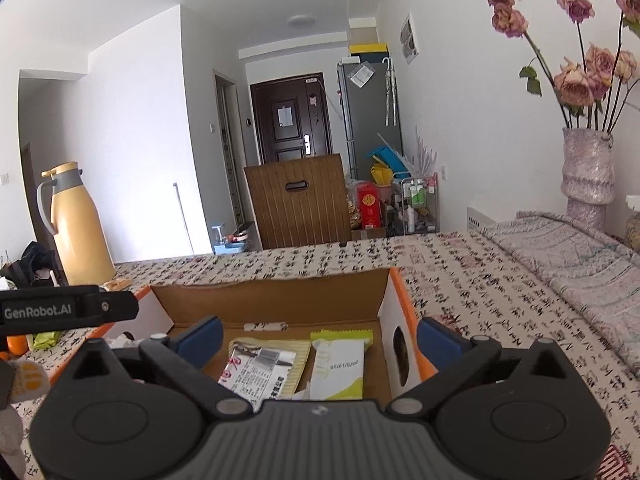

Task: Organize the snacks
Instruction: 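Open both grippers to drop the packets into the box, then move both tools back toward the snack pile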

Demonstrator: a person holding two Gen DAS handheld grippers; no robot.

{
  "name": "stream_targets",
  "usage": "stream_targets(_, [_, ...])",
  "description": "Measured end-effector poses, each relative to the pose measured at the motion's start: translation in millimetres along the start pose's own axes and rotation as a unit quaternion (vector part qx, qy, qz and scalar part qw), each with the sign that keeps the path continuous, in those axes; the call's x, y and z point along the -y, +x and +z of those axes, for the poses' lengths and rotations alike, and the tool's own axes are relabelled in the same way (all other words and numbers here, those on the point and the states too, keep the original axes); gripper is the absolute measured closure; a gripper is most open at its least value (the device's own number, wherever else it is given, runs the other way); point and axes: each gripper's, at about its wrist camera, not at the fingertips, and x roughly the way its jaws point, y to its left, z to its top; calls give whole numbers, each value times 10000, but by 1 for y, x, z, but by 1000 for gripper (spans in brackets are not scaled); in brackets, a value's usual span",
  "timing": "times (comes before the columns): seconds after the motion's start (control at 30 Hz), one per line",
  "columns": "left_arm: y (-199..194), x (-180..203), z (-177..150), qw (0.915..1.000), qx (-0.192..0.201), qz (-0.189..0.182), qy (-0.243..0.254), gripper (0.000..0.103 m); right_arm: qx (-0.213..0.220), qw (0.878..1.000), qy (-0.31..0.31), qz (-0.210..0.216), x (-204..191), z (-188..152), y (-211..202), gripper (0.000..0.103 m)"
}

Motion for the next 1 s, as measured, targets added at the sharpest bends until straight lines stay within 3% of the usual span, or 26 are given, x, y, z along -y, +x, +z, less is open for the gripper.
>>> stream_targets(0.47, [-57,-7,-2,9997,250,11,33,0,94,9998,-85,-128,-3,-2,-51,0])
stream_targets(1.0, [-91,-37,-49,9997,-86,186,103,0,-390,9986,-224,-289,7,-44,-92,0])
